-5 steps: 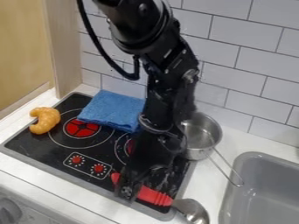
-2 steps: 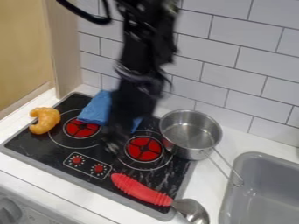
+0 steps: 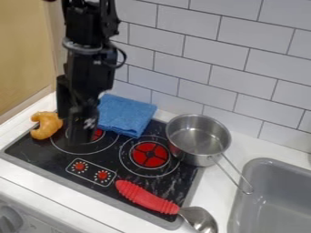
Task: Put the red spoon to the lower right corner of the stove
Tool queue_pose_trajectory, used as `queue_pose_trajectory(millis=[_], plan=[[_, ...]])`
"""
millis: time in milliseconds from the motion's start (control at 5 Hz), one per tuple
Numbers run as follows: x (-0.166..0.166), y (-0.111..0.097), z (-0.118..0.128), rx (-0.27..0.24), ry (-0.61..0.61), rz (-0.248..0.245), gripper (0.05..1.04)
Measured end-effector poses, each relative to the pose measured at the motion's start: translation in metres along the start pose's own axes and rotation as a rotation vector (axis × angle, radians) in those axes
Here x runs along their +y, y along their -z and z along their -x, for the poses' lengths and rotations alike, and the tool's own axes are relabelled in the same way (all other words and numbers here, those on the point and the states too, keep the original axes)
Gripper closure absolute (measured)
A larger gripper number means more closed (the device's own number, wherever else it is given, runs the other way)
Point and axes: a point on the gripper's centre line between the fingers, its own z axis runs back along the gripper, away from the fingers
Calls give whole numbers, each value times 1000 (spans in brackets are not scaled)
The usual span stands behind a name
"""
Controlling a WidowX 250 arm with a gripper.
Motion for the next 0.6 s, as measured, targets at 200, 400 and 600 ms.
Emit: queue_pose_trajectory(millis=[200,400,600], plan=[[-8,3,-1,-1,-233,82,84],[-2,4,2,-21,-487,117,84],[1,8,-9,-39,-765,116,84]])
